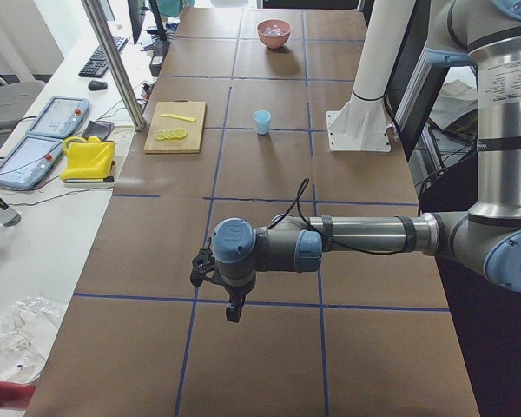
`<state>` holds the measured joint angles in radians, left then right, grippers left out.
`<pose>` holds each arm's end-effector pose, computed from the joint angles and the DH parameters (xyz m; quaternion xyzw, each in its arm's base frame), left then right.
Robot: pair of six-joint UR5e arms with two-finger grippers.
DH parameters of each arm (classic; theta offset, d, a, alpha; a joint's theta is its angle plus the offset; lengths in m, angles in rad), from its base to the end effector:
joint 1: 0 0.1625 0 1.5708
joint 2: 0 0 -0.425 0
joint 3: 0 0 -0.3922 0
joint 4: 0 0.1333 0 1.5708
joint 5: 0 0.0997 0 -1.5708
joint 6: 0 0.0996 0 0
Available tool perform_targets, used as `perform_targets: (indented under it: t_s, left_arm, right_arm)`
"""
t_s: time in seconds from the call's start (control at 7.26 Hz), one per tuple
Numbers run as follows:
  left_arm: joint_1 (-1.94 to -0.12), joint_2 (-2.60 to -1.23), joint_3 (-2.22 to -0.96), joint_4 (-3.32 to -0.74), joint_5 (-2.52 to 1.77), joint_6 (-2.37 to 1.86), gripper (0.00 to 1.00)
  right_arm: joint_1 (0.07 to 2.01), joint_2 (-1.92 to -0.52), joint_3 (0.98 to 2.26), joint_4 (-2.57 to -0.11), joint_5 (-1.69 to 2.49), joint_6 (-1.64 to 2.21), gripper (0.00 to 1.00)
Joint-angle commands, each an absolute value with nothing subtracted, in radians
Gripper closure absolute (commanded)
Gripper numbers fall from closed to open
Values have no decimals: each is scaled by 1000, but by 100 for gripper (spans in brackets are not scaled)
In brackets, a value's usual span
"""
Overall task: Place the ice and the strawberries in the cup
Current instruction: 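Grasp an ice cube from the pink bowl with the right gripper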
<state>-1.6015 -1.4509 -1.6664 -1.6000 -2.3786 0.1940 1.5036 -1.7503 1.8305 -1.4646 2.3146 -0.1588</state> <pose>-0.0748 -0.4392 0.6623 0.0463 0.3903 0.0760 0.9164 0.0371 -0.4301 0.6028 0.1032 -0.3575 -0.1382 0.9179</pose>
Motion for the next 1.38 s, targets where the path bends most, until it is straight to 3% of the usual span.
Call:
perform_targets:
  t_s: [0.0,0.69,1.24]
  left_arm:
    - [-1601,-1450,-1664,-1598,-2378,193,0]
    - [-1600,-1450,-1664,-1600,-2375,193,0]
    - [-1600,-1450,-1663,-1600,-2375,193,0]
  right_arm:
    - [1389,-1759,1830,-1375,2295,-144,1]
    - [1249,-1795,1810,-1373,2229,-126,3]
    - [1220,-1784,1773,-1371,2197,-112,15]
